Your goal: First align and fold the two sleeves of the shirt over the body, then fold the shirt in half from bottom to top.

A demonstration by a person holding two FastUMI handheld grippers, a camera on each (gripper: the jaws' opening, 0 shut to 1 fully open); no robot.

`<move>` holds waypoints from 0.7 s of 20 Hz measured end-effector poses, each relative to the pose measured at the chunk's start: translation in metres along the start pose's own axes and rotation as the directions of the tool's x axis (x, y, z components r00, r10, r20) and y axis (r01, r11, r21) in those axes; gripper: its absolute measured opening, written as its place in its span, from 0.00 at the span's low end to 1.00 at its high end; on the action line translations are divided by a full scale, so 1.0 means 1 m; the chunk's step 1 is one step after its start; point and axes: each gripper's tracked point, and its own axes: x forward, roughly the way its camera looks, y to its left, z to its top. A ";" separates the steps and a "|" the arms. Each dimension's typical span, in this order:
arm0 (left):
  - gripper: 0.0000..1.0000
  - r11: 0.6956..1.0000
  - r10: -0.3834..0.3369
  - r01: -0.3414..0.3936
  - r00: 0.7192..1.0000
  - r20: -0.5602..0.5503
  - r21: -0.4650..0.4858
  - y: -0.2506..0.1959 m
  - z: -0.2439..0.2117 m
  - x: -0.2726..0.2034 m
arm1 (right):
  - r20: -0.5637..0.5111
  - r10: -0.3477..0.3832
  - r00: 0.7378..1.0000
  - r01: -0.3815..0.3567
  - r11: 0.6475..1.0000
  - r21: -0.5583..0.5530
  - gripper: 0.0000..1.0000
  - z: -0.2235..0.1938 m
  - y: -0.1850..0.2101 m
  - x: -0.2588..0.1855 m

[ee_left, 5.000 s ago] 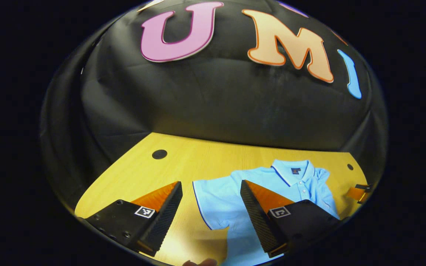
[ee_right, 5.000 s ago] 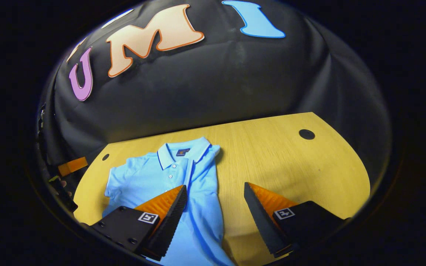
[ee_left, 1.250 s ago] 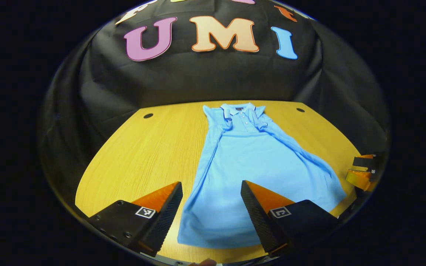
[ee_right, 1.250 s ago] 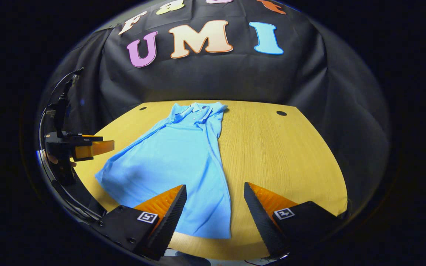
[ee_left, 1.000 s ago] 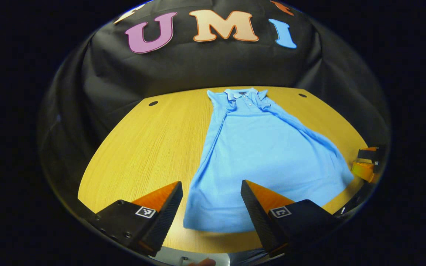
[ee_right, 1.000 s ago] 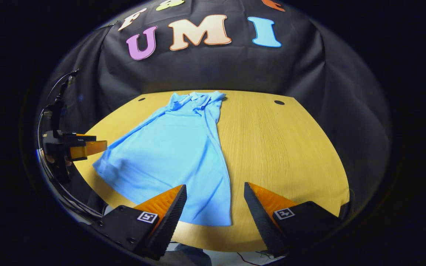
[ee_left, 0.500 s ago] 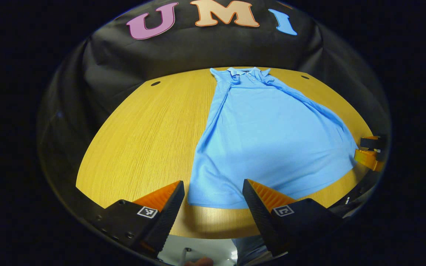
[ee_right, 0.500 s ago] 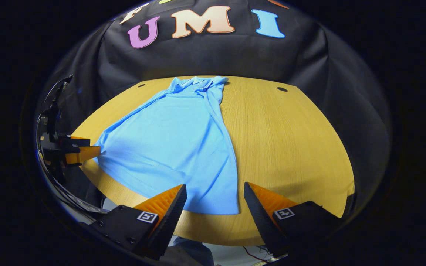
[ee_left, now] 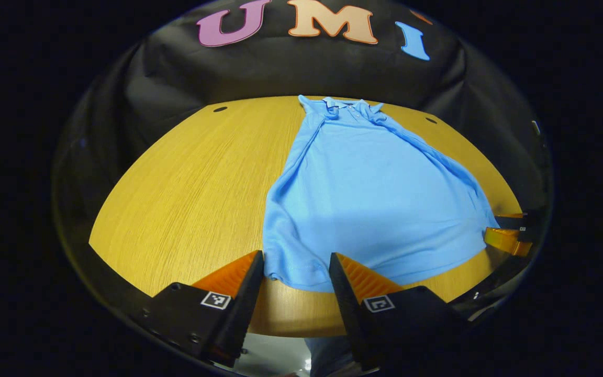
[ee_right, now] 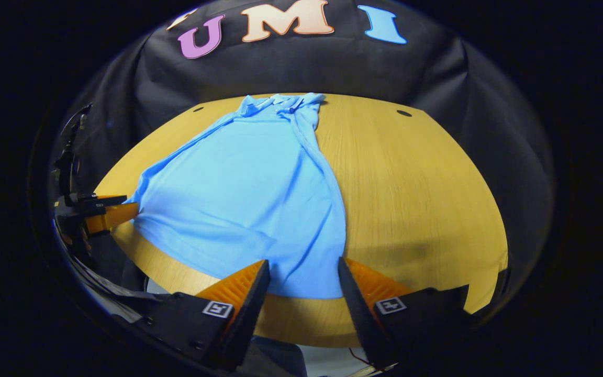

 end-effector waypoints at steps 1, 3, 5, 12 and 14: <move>0.80 1.000 -0.019 0.019 1.000 0.002 0.013 -0.006 0.000 -0.003 | -0.011 0.010 1.000 -0.010 1.000 -0.004 0.68 -0.003 0.003 0.002; 0.54 0.998 -0.051 0.051 0.999 0.007 0.045 -0.015 0.000 -0.003 | -0.012 0.039 0.999 -0.039 0.999 0.002 0.40 -0.001 0.009 0.004; 0.29 0.996 -0.069 0.068 0.997 0.023 0.056 -0.021 0.001 -0.002 | -0.017 0.052 0.999 -0.052 0.999 0.004 0.10 0.000 0.010 0.003; 0.00 1.000 -0.014 0.016 0.995 -0.095 0.024 -0.017 0.007 -0.001 | -0.024 0.099 0.995 -0.097 0.994 0.052 0.03 0.004 0.012 0.003; 0.00 1.000 0.012 -0.009 0.993 -0.116 0.023 -0.010 0.012 0.001 | -0.004 0.118 0.993 -0.117 0.991 0.066 0.03 0.014 0.015 0.000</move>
